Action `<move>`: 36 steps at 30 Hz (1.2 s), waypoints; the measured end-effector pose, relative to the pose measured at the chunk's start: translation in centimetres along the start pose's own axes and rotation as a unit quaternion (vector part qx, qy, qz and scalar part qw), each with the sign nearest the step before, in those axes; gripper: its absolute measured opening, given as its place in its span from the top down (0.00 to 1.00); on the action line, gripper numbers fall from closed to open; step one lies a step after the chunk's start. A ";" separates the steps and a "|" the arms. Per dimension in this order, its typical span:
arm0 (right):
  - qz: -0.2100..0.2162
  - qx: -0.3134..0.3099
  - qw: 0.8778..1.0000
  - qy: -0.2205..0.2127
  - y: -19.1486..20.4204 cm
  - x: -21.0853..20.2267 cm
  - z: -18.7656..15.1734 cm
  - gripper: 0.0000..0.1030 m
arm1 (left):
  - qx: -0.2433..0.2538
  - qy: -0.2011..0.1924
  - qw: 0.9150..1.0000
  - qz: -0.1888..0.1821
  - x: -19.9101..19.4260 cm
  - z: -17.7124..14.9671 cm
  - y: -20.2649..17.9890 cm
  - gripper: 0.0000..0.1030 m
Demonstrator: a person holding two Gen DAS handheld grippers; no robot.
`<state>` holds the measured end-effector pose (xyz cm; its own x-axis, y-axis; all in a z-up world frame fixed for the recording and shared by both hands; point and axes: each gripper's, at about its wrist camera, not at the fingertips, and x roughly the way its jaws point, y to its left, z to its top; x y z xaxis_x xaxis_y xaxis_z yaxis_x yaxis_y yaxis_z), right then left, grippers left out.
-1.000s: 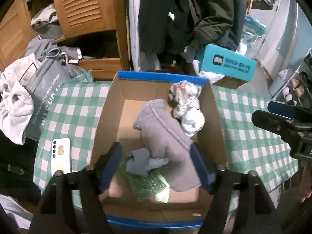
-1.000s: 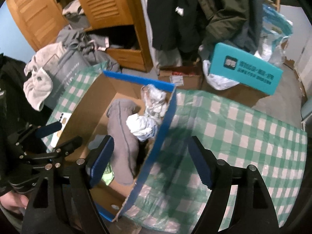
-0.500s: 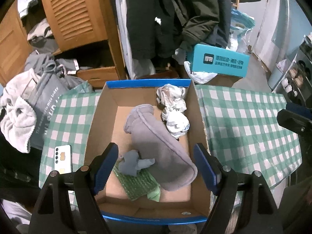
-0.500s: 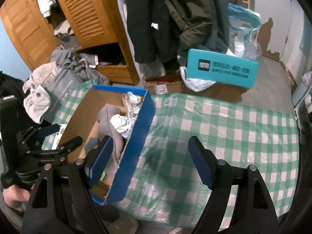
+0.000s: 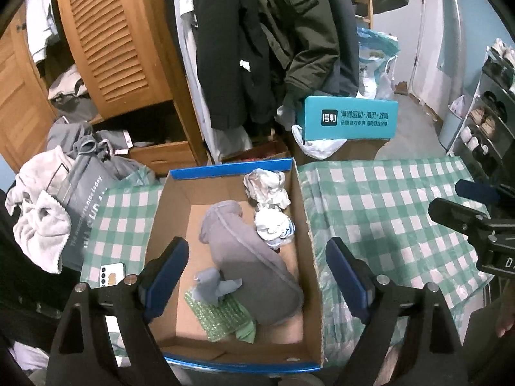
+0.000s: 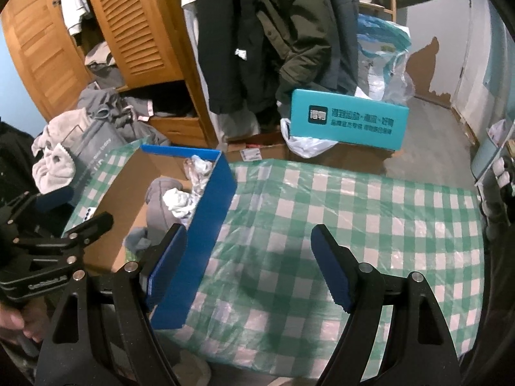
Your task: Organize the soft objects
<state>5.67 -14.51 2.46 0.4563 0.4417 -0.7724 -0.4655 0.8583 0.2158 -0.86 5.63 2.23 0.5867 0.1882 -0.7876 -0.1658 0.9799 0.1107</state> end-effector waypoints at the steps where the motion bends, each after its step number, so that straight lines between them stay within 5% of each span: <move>1: 0.001 0.003 1.000 0.000 -0.2 0.0 -0.1 0.23 | 0.000 0.001 1.000 -0.003 0.0 0.1 -0.1 0.14; 36: 0.011 0.024 1.000 0.016 -2.7 0.4 -0.8 0.23 | 0.021 0.010 1.000 0.001 0.0 0.0 -1.8 0.14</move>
<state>6.50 -16.89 1.11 0.4212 0.4530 -0.7858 -0.4376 0.8603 0.2614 -0.52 3.86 2.01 0.5698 0.1883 -0.7999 -0.1335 0.9817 0.1360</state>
